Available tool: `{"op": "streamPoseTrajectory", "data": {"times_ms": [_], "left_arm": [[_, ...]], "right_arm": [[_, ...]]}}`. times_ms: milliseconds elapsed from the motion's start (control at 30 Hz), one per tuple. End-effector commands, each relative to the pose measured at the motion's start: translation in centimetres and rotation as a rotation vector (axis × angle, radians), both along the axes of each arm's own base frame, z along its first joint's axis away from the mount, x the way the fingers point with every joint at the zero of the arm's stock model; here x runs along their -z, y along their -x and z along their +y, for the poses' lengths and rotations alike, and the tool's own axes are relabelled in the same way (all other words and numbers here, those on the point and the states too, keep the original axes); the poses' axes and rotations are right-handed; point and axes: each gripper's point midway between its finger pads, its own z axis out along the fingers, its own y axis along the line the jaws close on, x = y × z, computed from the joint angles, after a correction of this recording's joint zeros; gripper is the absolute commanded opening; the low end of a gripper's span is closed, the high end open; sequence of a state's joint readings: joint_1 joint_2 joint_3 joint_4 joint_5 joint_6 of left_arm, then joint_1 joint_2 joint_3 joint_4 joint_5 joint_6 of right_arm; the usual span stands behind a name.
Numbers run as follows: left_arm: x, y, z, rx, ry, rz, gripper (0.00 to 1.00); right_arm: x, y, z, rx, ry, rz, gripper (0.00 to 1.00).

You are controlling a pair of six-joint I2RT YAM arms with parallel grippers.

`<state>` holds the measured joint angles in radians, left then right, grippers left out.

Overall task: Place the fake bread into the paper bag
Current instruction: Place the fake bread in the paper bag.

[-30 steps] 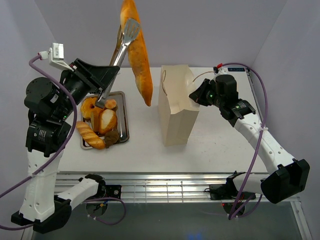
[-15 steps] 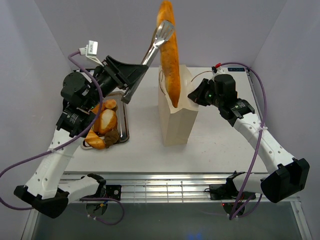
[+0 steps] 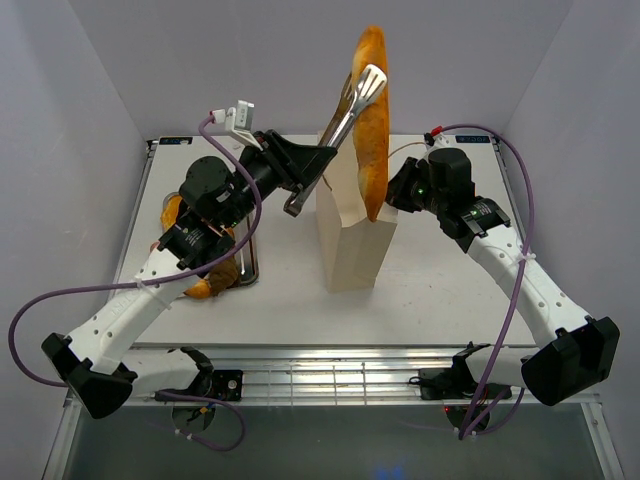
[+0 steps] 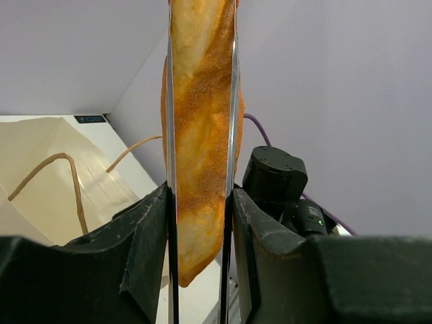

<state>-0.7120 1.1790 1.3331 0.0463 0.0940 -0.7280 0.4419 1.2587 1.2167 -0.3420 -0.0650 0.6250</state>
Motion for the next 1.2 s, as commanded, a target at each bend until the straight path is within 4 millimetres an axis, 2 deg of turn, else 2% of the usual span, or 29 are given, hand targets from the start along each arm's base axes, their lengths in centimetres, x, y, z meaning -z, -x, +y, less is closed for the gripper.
{"op": "streamPoseTrajectory", "data": {"times_ms": [0, 300, 533, 700, 867, 1033, 1067, 1167], "left_arm": [[-3.3, 0.5, 0.9, -0.057, 0.046, -0.130, 0.12], [-3.0, -1.2, 0.2, -0.109, 0.014, -0.144, 0.13], [-0.3, -2.3, 0.9, -0.184, -0.034, -0.126, 0.15], [1.3, -2.7, 0.9, -0.197, -0.075, -0.123, 0.21], [2.9, -2.8, 0.9, -0.198, -0.087, -0.102, 0.30], [4.8, -2.4, 1.4, -0.202, -0.083, -0.054, 0.48], [5.7, -2.3, 1.4, -0.200, -0.091, -0.038, 0.51], [6.3, -1.7, 1.7, -0.196, -0.084, -0.031, 0.58]], "right_arm": [[-1.4, 0.2, 0.0, -0.005, 0.000, -0.036, 0.11], [-1.4, 0.2, -0.1, 0.000, 0.002, -0.038, 0.11], [-1.4, 0.2, -0.3, 0.007, 0.004, -0.042, 0.11], [-1.4, 0.2, -0.2, 0.003, 0.003, -0.040, 0.11], [-1.6, 0.1, -0.2, 0.007, 0.003, -0.044, 0.11], [-1.5, 0.1, -0.3, 0.010, 0.009, -0.041, 0.11], [-1.5, 0.2, -0.3, 0.007, 0.009, -0.041, 0.11], [-1.6, 0.1, -0.3, 0.010, 0.008, -0.044, 0.11]]}}
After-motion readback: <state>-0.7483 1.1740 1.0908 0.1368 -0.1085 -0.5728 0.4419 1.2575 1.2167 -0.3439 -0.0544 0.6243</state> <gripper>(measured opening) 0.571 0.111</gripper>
